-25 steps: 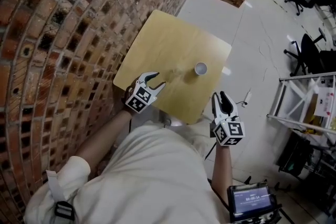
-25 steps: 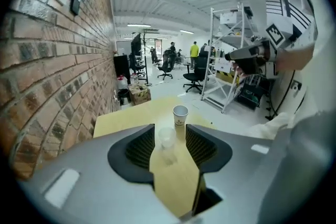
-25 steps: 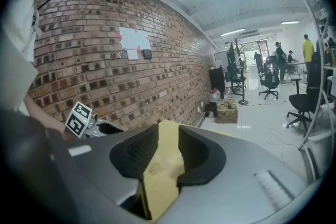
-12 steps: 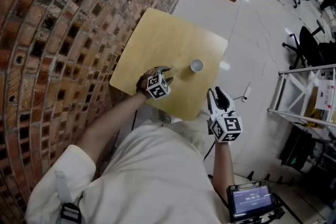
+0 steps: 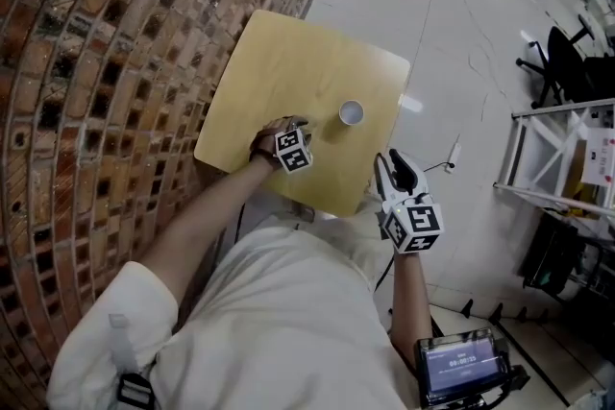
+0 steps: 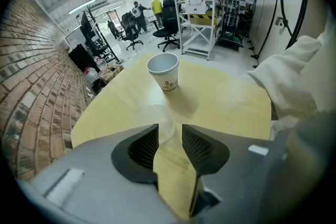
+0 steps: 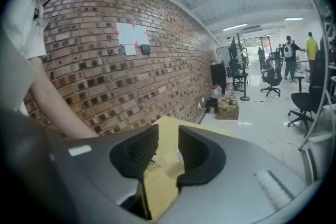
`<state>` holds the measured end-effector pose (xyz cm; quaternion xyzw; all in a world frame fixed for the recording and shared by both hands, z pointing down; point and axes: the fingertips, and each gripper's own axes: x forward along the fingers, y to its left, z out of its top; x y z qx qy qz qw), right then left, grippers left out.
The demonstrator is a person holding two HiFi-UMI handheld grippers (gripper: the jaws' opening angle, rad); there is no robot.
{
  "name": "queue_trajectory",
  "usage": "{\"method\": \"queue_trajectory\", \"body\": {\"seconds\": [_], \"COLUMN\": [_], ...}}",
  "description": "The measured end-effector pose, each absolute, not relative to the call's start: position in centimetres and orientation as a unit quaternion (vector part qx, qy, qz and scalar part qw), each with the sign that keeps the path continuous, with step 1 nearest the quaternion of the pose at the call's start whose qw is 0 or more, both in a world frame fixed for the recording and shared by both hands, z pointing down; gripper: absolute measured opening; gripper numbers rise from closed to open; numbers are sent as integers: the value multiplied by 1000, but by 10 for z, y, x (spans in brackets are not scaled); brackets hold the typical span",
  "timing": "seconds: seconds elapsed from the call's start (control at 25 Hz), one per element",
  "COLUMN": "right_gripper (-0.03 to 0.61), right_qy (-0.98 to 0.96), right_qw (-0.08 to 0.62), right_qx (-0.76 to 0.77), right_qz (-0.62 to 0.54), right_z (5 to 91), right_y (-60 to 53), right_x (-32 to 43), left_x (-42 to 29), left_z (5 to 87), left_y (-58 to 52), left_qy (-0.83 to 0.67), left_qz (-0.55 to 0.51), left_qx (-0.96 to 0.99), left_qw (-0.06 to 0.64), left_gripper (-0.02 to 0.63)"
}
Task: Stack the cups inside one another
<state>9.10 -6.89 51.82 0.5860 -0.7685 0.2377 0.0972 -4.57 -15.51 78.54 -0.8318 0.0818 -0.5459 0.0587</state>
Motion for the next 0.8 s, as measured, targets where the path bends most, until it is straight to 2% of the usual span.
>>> {"method": "queue_trajectory", "body": {"seconds": [0.44,0.52,0.8], "right_gripper": [112,112,112], "right_qy": [-760,-758,-752], "right_qw": [96,96,94], "right_qx": [593,594,602], "right_qz": [248,249,251], "right_z": [527,528,529], "right_y": [-71,-72,-69], "right_x": [111,114,124], "left_x": [-42,-42,-44], "left_z": [805,806,800], "left_y": [-159,-160,-167], "left_qy": [71,71,83], "left_qz": [-569,-569,-570], "left_qx": [-816,-816,-815], "left_qw": [76,76,65], "left_gripper": [79,41,38]}}
